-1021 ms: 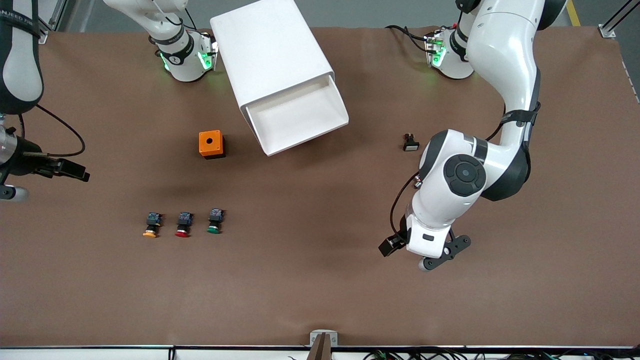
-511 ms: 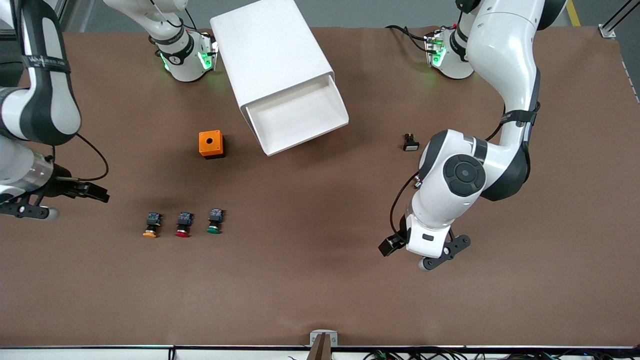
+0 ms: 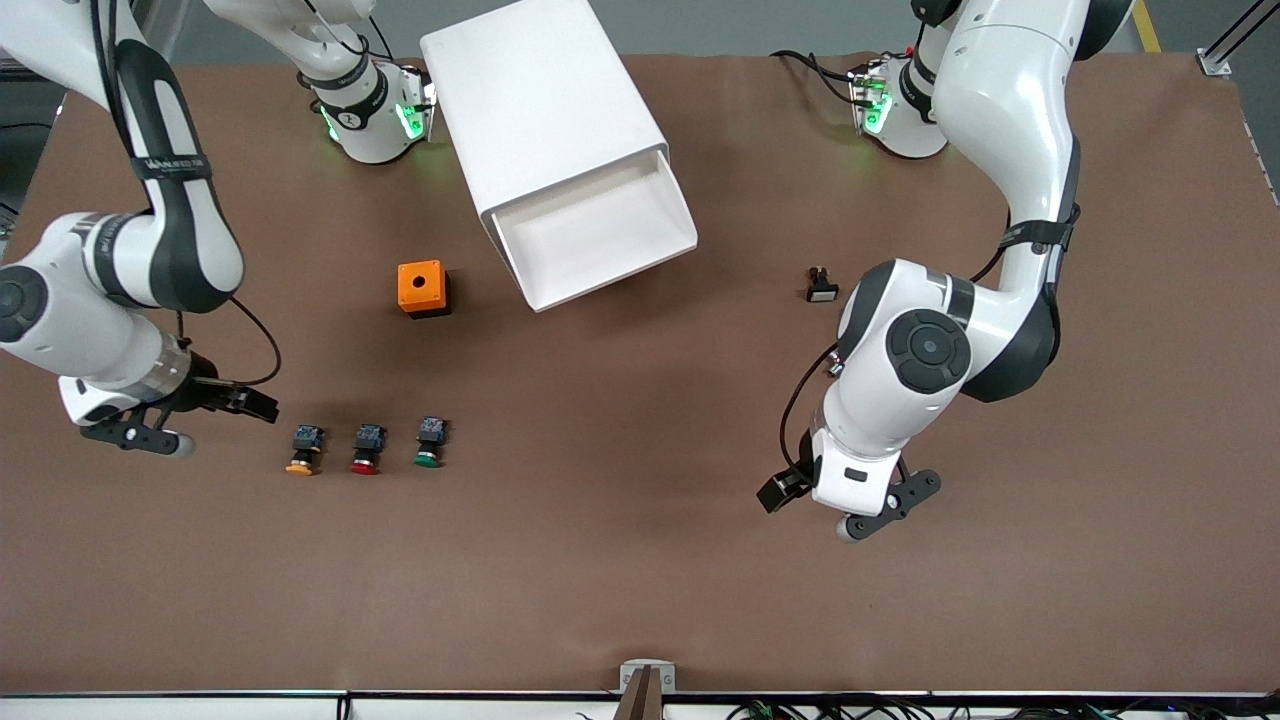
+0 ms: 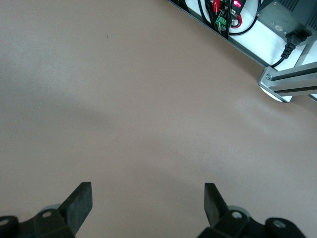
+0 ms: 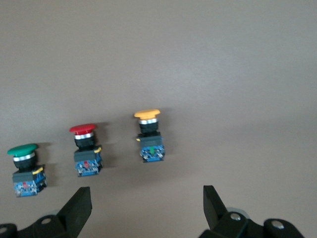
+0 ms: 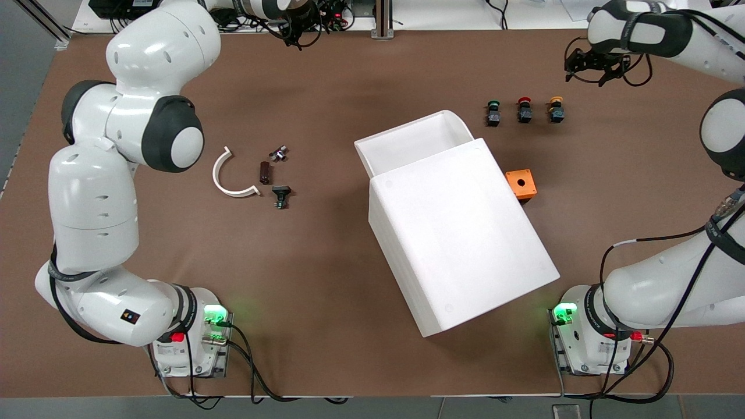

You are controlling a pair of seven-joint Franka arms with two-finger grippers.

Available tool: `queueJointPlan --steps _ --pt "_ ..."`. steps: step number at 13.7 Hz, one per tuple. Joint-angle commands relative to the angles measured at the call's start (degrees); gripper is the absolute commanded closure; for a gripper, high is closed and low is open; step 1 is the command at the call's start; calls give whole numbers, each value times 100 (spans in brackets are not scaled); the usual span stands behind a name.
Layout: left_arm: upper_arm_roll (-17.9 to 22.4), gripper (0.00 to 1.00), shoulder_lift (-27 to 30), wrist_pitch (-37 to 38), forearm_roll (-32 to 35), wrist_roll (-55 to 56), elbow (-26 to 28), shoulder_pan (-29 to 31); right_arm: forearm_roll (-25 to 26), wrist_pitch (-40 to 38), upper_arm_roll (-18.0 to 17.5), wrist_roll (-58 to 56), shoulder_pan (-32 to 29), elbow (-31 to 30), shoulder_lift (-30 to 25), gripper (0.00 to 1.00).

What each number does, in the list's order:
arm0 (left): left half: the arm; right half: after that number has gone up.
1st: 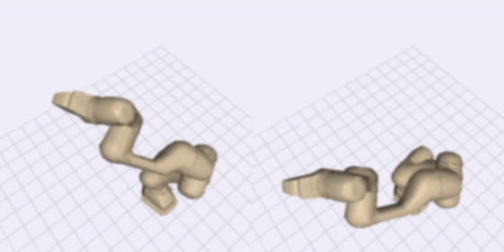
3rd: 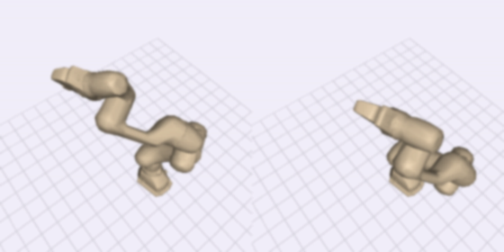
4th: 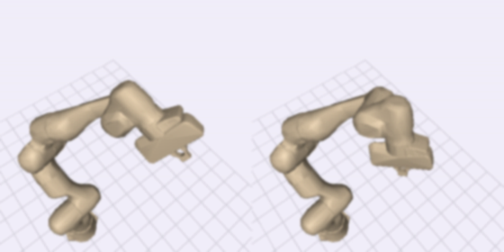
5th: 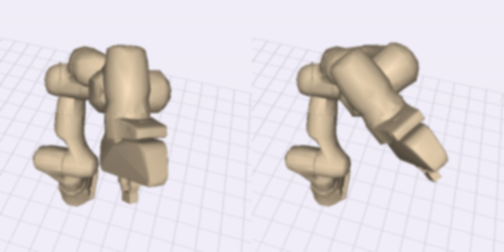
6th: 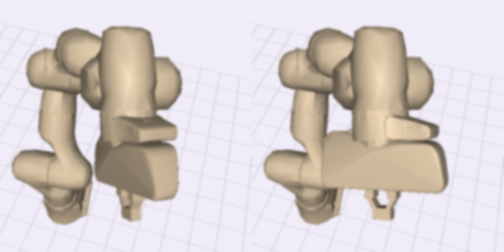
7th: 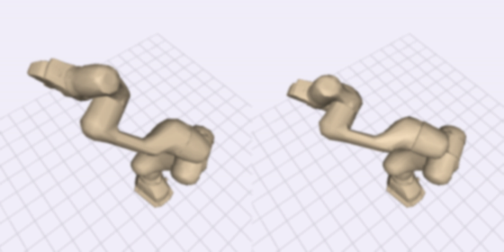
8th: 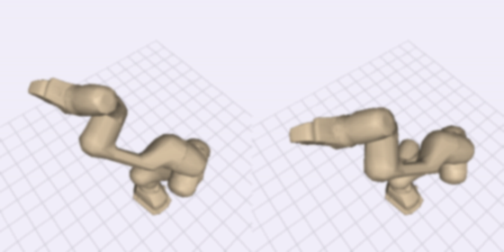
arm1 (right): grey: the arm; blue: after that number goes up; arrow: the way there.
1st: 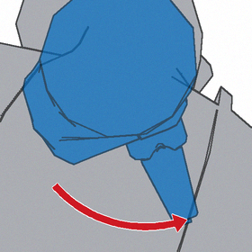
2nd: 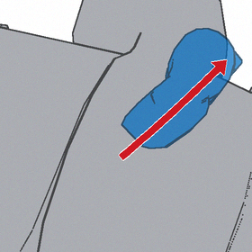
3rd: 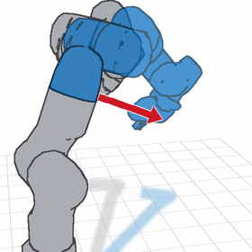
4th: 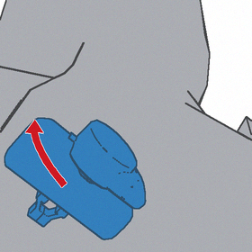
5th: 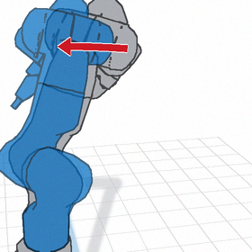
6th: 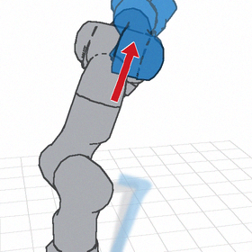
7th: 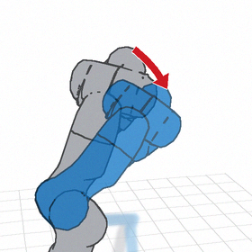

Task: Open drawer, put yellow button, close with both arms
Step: 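Reach the right gripper down to the yellow push button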

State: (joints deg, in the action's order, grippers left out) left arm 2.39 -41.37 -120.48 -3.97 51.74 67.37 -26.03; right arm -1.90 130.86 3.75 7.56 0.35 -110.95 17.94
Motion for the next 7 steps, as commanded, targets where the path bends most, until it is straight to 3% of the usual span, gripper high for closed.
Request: queueJointPlan --steps 1,7 --pt "-1 1 182 -19 99 20 216 -7 5 465 12 88 27 -128 235 0" --pt "-10 1 190 -19 99 20 224 -7 23 1195 12 79 80 -120 921 0"
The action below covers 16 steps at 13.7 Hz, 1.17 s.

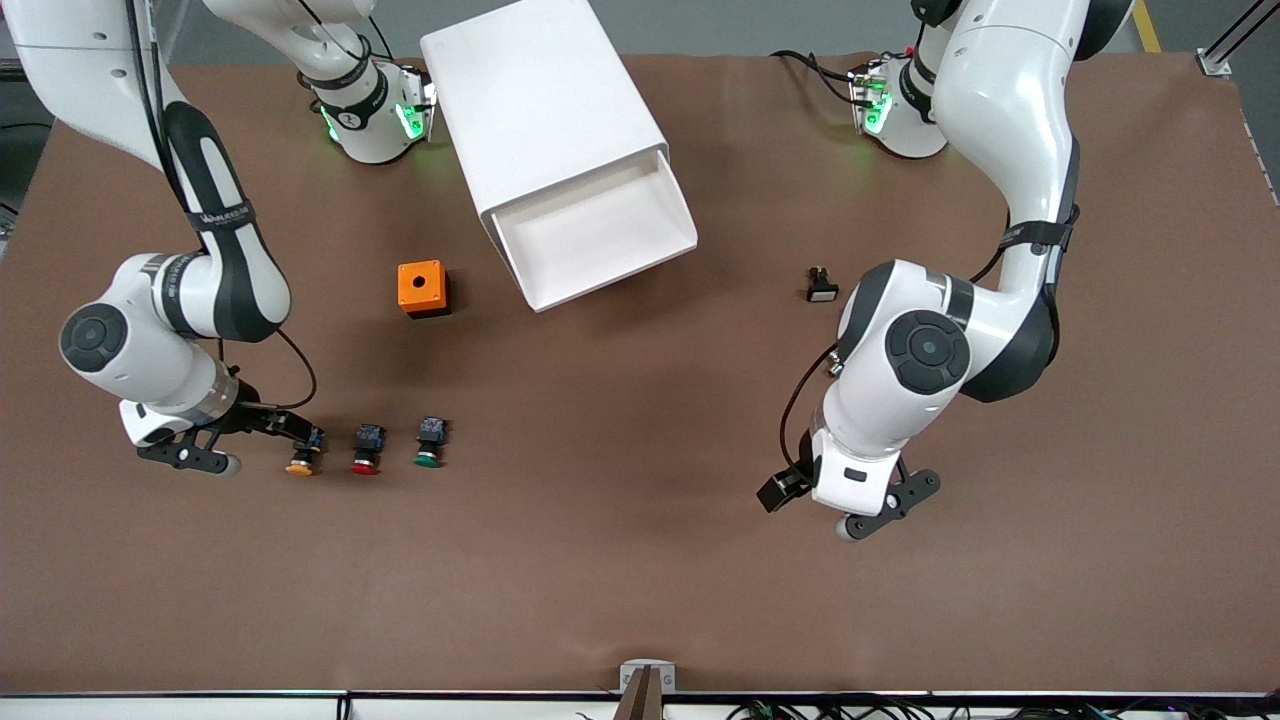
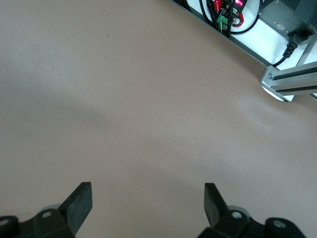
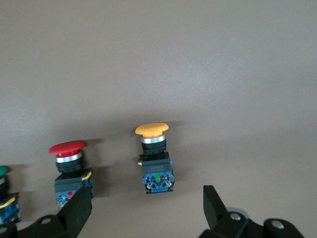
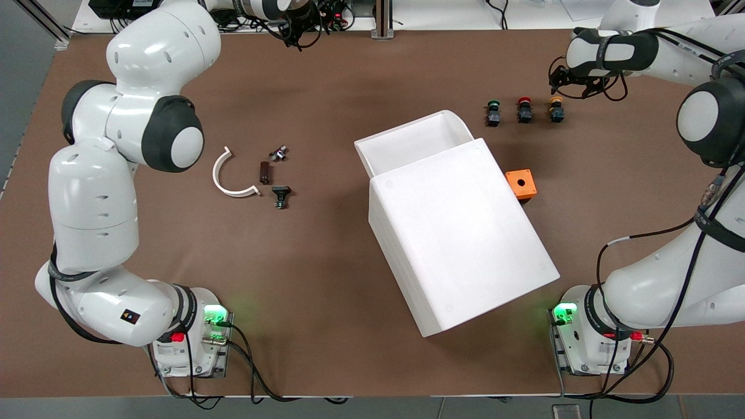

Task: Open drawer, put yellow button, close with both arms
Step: 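Reach the right gripper down to the yellow push button, then close the right gripper around the yellow button's base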

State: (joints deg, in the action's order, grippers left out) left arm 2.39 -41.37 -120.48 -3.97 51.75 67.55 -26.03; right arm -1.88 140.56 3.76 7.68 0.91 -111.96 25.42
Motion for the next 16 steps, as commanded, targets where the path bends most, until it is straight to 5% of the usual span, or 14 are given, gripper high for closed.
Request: queueJointPlan --steps 1,16 --pt "-10 1 182 -19 90 20 197 -16 21 348 11 49 15 -19 278 0" --pt "-1 1 190 -19 81 20 232 -7 30 789 11 -12 6 8 824 0"
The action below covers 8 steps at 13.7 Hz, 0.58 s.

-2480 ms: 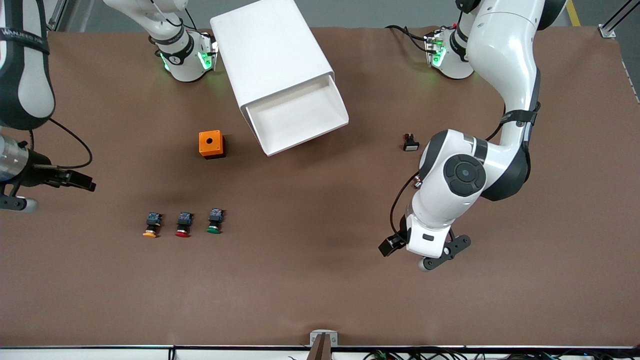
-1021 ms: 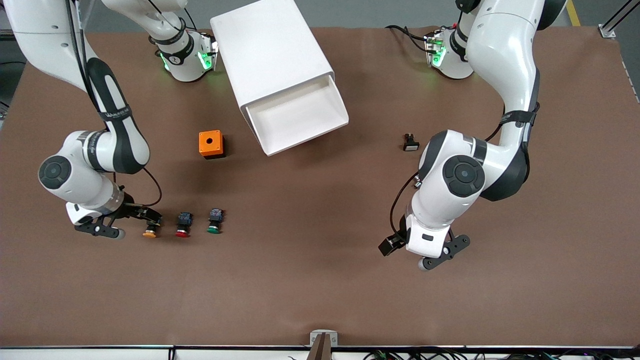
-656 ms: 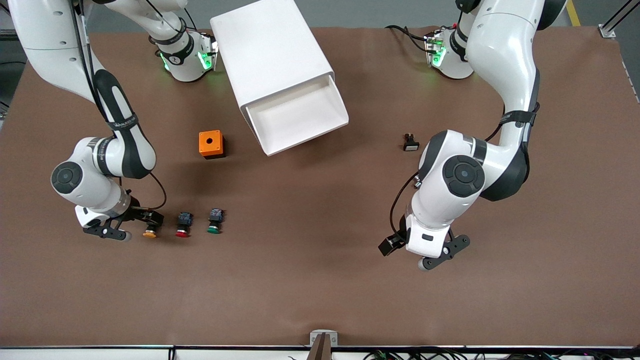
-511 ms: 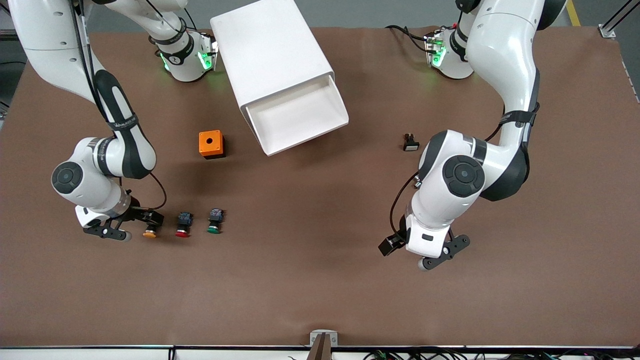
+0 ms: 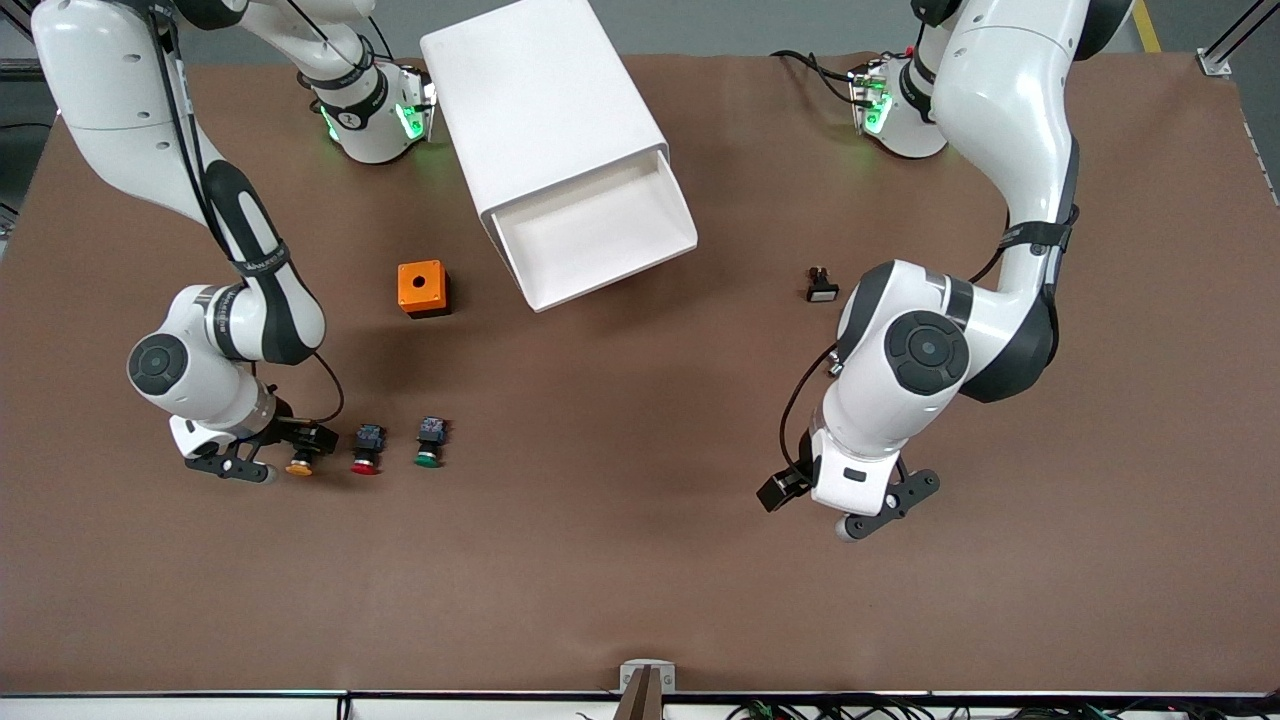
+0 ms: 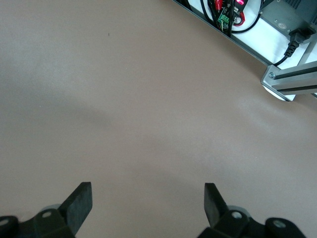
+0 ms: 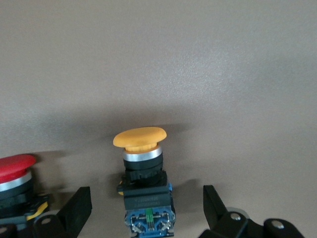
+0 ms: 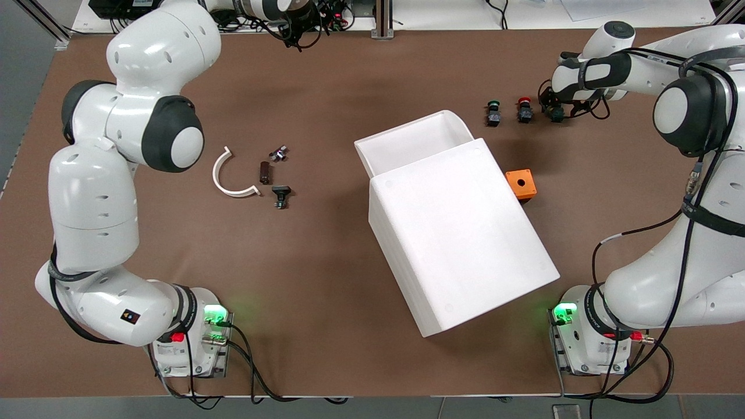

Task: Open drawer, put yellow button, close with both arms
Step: 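Close the right gripper around the yellow button's base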

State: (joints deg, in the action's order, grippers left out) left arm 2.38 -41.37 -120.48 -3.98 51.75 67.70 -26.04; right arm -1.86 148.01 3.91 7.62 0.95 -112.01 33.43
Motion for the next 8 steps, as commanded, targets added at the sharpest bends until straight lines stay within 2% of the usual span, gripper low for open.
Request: queueJointPlan --steps 1,3,5,8 --pt "-10 1 190 -19 81 20 217 -7 28 44 -4 3 2 13 24 0" --pt "-10 1 190 -19 81 20 217 -7 28 44 -4 3 2 13 24 0" --pt "-1 1 190 -19 81 20 217 -7 19 26 -4 3 2 13 24 6" --pt "-1 1 190 -19 81 20 217 -7 19 -17 -4 -6 20 13 24 31"
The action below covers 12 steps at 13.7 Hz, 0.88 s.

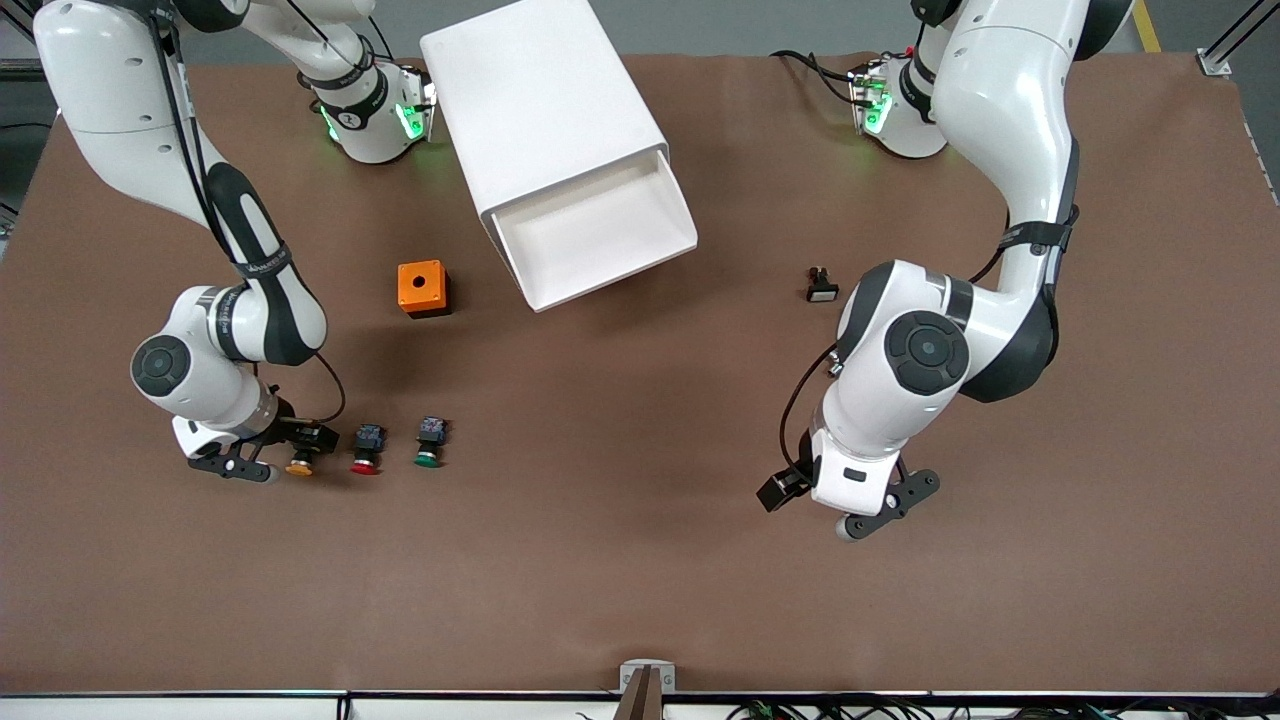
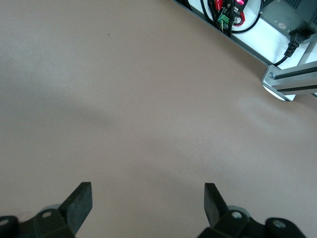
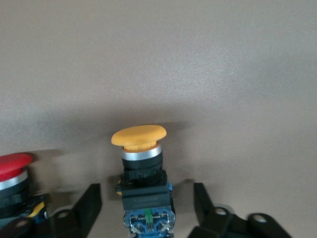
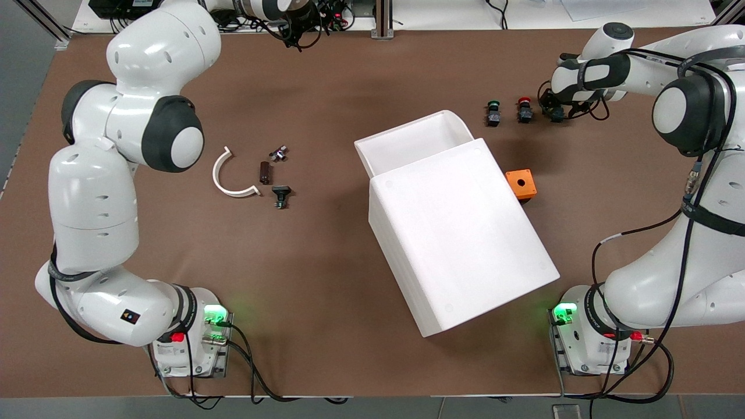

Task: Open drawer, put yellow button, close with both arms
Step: 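Close the right gripper around the yellow button's base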

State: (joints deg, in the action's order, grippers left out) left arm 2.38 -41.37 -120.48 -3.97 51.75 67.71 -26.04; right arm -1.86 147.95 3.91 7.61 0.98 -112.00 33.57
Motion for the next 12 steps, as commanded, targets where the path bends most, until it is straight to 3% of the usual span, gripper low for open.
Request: queueJointPlan --steps 1,3,7,8,12 --pt "-10 1 190 -19 81 20 217 -7 19 -12 -4 4 25 11 9 41" --pt "-1 1 190 -19 81 20 217 -7 28 -20 -4 -5 25 11 9 54" --pt "-1 1 190 -19 81 20 217 -7 19 -21 -13 39 17 29 0 96" --pt "-10 1 190 -19 81 20 217 -7 19 -21 -13 65 17 46 0 100" --pt "-1 1 190 -19 81 20 217 -7 -33 -230 -13 65 -18 116 -96 100"
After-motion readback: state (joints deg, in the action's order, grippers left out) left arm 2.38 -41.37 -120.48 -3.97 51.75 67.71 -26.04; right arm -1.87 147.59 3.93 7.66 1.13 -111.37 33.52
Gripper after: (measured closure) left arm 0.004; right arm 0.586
